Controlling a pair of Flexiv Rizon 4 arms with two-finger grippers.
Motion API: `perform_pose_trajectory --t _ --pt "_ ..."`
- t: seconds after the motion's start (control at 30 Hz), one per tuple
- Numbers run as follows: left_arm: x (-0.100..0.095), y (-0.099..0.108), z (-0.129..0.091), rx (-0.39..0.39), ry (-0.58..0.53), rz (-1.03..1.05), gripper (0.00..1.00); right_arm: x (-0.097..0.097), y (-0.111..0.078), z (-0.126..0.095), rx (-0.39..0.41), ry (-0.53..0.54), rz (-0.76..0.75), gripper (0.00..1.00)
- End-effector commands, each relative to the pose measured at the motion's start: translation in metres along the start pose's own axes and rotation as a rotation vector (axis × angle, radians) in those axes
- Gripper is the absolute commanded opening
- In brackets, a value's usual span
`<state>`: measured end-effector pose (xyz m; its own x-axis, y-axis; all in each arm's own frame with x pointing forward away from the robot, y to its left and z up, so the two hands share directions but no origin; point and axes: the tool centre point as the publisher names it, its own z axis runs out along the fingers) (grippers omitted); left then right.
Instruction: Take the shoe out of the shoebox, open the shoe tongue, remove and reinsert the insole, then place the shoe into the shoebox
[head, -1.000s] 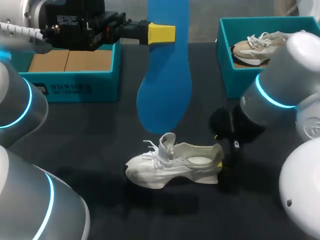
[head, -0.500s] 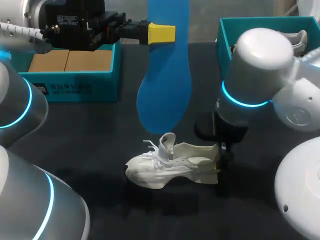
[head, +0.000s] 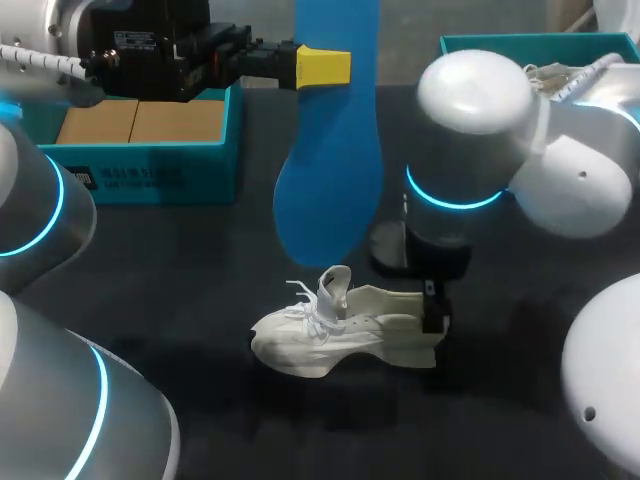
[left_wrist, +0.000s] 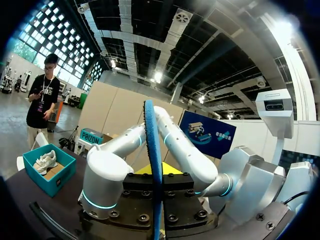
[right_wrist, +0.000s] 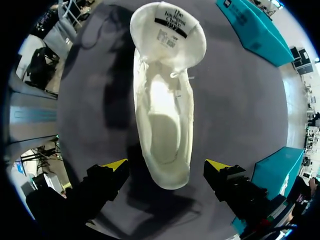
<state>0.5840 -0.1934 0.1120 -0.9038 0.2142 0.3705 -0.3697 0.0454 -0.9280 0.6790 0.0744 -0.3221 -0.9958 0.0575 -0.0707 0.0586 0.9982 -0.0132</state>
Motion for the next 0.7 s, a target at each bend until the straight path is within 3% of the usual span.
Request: perform_pose_trajectory --t 0.03,0.4,0.7 --pt "0.000 0.001 0.000 0.000 0.001 0.000 0.00 -0.007 0.007 -0.011 0.017 -0.017 -0.018 1.00" --pt "0.000 0.001 0.000 0.000 0.001 0.000 0.00 -0.042 0.035 0.007 0.015 -0.024 -0.087 1.00" --pt "0.000 0.001 0.000 0.000 0.001 0.000 0.00 -0.049 0.046 0.028 0.025 0.000 -0.091 1.00"
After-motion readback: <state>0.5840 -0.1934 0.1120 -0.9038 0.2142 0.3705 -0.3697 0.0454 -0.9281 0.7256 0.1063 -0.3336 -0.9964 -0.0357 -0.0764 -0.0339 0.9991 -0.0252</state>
